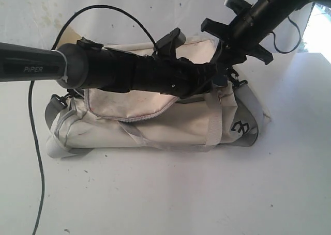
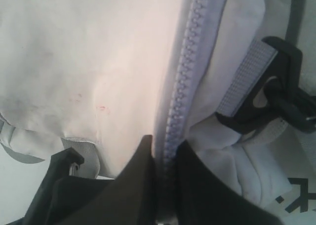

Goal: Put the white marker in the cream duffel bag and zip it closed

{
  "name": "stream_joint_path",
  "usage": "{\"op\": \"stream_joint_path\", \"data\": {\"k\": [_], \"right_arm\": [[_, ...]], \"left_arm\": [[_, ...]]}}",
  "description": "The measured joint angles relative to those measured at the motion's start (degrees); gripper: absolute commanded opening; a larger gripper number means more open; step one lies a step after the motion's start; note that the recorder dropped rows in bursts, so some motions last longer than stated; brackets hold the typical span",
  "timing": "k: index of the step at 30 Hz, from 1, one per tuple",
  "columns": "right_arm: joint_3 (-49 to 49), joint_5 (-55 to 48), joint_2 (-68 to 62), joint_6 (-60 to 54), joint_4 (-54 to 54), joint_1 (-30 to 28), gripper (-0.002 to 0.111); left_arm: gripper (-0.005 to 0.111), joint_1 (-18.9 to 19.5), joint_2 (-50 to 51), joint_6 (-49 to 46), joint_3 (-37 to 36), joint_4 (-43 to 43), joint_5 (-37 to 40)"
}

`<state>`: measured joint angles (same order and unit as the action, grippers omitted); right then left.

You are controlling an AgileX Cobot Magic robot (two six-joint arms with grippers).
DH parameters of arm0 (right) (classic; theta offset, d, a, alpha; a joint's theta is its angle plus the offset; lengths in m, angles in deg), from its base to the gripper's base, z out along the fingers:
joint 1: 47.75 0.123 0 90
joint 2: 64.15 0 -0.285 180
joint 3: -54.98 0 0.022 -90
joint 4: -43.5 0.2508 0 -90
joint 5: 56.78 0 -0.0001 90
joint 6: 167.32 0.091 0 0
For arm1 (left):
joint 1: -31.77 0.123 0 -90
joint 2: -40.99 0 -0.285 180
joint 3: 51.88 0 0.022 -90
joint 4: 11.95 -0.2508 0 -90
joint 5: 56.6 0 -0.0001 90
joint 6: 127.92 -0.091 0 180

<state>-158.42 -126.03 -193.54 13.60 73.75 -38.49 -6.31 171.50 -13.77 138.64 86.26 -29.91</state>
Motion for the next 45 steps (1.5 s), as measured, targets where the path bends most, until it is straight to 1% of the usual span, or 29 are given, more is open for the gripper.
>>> {"op": "stream_joint_path", "data": {"k": [6, 11, 16, 19, 21, 26, 27, 30, 35, 41, 45], "right_arm": [[0.00, 0.00, 0.00, 0.00, 0.02, 0.00, 0.000], [0.00, 0.00, 0.00, -0.10, 0.11, 0.14, 0.000], [0.00, 0.23, 0.00, -0.10, 0.11, 0.95, 0.000], [0.00, 0.23, 0.00, -0.34, 0.11, 1.11, 0.000], [0.00, 0.23, 0.00, -0.46, 0.11, 1.11, 0.000], [0.00, 0.23, 0.00, -0.92, 0.11, 1.21, 0.000], [0.00, 0.23, 0.00, -0.92, 0.11, 1.20, 0.000], [0.00, 0.23, 0.00, -0.92, 0.11, 1.20, 0.000], [0.00, 0.47, 0.00, -0.92, 0.23, 1.33, 0.000], [0.00, 0.74, 0.00, -1.24, 0.70, 1.46, 0.000], [0.00, 0.74, 0.00, -1.35, 1.32, 1.46, 0.000]], "left_arm": [[0.052, 0.00, 0.22, -5.81, 0.00, 0.10, 0.49], [0.052, 0.00, 0.35, -13.37, 0.10, 0.10, 3.54], [0.052, -0.10, 0.35, -15.84, 0.10, 0.45, 2.75], [0.052, -0.10, 0.35, -18.60, 0.21, 0.45, 4.16], [0.049, -0.10, 0.35, -20.11, 0.43, 0.54, 4.44], [0.035, 0.01, 0.35, -21.40, 0.56, 0.54, 5.30], [0.034, 0.01, 0.35, -22.07, 0.56, 0.54, 4.86], [0.038, 0.01, 0.39, -22.61, 0.56, 0.54, 2.39], [0.053, 0.01, 0.62, -22.61, 0.56, 0.54, 0.19], [0.054, 0.01, 0.62, -22.70, 0.56, 0.66, -0.07], [0.054, 0.01, 0.62, -22.74, 0.56, 0.66, -1.61]]}}
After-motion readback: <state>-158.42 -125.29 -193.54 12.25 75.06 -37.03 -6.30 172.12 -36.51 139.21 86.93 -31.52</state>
